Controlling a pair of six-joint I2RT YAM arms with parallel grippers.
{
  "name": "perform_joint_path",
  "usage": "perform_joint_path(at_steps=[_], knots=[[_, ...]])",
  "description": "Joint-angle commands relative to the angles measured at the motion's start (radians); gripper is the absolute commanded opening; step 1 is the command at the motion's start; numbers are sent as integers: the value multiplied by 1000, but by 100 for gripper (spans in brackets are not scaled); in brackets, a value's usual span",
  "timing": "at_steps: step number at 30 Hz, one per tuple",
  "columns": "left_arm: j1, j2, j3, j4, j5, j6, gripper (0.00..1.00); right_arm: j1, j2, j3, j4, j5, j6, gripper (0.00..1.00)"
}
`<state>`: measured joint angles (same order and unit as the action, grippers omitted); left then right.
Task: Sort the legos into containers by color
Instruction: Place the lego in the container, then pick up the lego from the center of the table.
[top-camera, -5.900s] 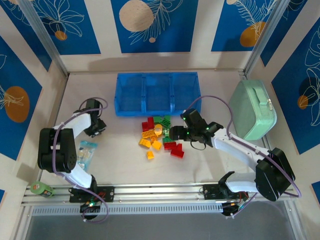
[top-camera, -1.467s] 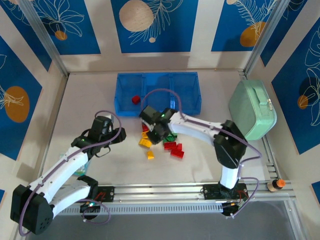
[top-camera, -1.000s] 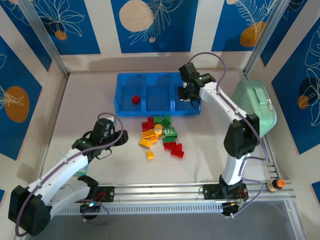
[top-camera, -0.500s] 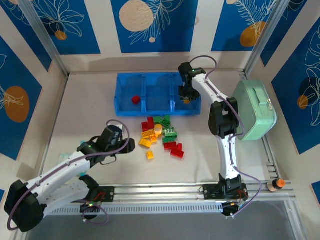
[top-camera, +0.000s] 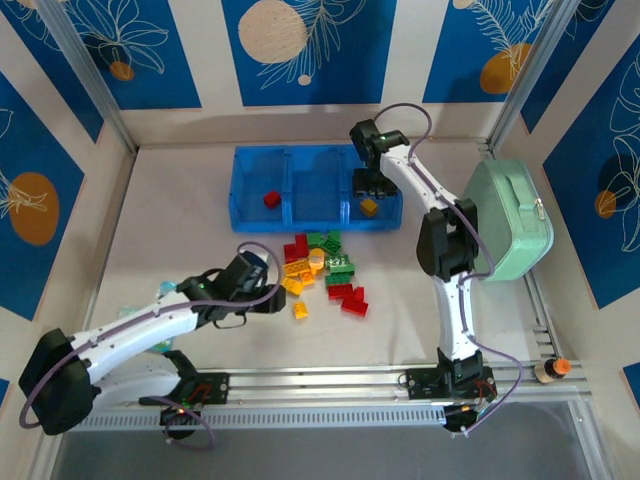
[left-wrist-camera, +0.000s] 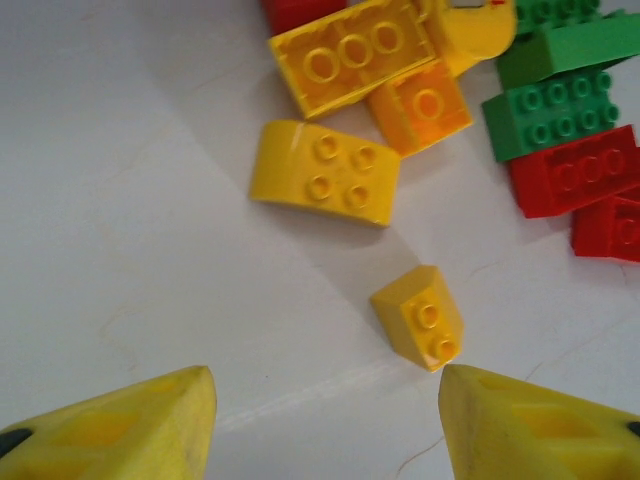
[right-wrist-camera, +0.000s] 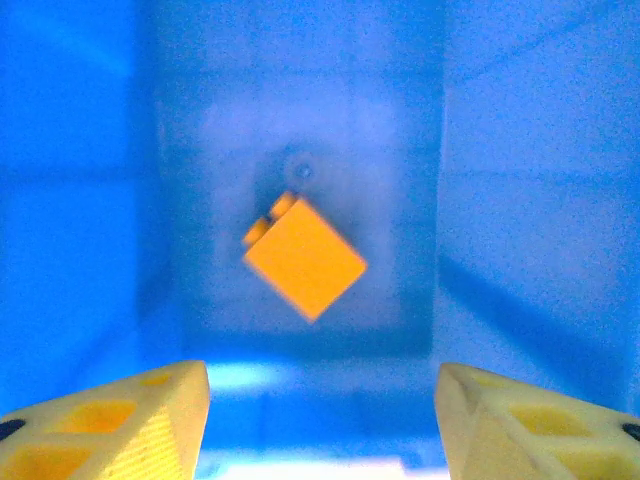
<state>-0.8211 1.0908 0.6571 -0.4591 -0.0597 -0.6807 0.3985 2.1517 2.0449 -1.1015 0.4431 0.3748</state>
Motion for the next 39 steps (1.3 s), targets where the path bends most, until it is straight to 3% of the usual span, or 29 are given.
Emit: perform_joint_path(at_steps=[1, 4, 9, 12, 16, 32, 39], knots=[[-17, 49, 64, 19, -6, 46, 61, 70, -196, -112, 40, 3, -1, 63], [-17, 114, 108, 41, -4, 55, 62, 124, -319, -276, 115, -90, -19, 64], [-4, 178, 173, 54, -2, 53, 62, 202, -438, -524, 179, -174, 31, 76], [21, 181, 194, 61, -1, 33, 62, 258, -444, -624, 206, -168, 82, 79], [62, 154, 202, 52, 2, 18, 63, 293, -398, -686, 221, -144, 165, 93], [72, 42, 82, 1, -49, -26, 63, 298, -271, -685, 259, -165, 200, 90], [71, 40, 78, 2, -61, -23, 62, 307, -252, -702, 278, -159, 223, 80]])
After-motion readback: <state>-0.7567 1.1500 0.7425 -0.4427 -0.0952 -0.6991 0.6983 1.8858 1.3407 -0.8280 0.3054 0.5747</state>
